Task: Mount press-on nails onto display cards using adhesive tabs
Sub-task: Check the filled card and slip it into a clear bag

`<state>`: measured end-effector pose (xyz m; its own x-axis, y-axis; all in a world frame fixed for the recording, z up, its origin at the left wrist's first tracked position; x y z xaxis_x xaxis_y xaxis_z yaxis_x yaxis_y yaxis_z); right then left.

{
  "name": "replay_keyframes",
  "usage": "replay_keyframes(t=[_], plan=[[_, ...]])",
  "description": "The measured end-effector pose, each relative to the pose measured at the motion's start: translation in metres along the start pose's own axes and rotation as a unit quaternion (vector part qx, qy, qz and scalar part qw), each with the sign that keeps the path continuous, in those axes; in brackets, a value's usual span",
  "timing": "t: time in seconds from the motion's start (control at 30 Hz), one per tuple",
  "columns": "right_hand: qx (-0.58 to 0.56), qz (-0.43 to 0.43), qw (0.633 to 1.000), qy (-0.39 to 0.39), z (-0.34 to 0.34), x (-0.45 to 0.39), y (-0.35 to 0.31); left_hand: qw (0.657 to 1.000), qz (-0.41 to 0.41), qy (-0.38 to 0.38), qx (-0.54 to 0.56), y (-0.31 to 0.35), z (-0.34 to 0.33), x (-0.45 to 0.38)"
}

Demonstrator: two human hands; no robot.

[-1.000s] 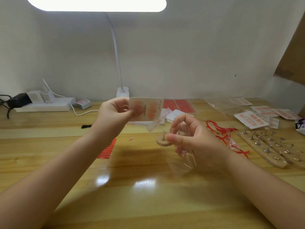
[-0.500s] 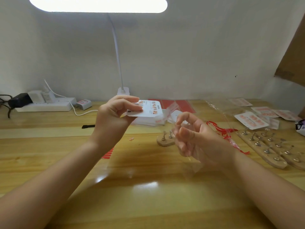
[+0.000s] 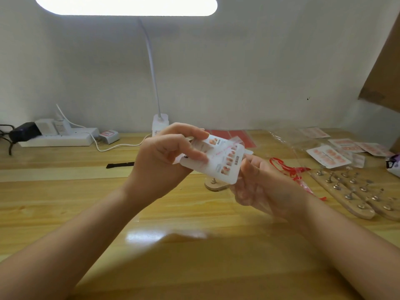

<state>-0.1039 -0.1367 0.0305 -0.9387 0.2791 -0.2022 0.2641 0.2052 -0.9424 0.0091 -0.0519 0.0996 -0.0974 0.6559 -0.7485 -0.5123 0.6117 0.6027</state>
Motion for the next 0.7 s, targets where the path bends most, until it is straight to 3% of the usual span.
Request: replay_keyframes(t=[0.2,0.37,0.47,0.57,0.7], plan=[[0.013,-0.013,1.000,0.006,0.004,-0.001,0.001,0.999,0.049,-0.003,0.008,-0.005,0.007,-0.005],[0.034,0.000,0.999,0.040,0.011,-0.001,-0.003,0.969,0.231,0.084,0.017,-0.038,0.038,-0.006],[0.094,-0.003,0.994,0.053,0.012,-0.002,-0.003,0.925,0.356,0.052,0.118,-0.056,0.027,0.003],[0.147,-0.005,0.987,0.068,0.012,-0.001,-0.003,0.902,0.393,0.024,0.179,-0.057,0.015,0.005],[0.179,0.002,0.980,0.089,0.012,0.000,-0.008,0.896,0.418,-0.035,0.146,-0.056,0.010,0.008]])
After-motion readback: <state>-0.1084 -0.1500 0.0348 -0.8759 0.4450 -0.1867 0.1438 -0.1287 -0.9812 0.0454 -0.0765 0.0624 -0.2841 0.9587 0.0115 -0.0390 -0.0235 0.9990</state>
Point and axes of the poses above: each hand's wrist, its own x-axis away from the middle knuckle, its own z-axis out of the back of the hand, y = z × x, the point moved 8 cm from there along -x, towards the middle knuckle, and after that the axes turned 3 degrees about z, right-handed, at the moved point
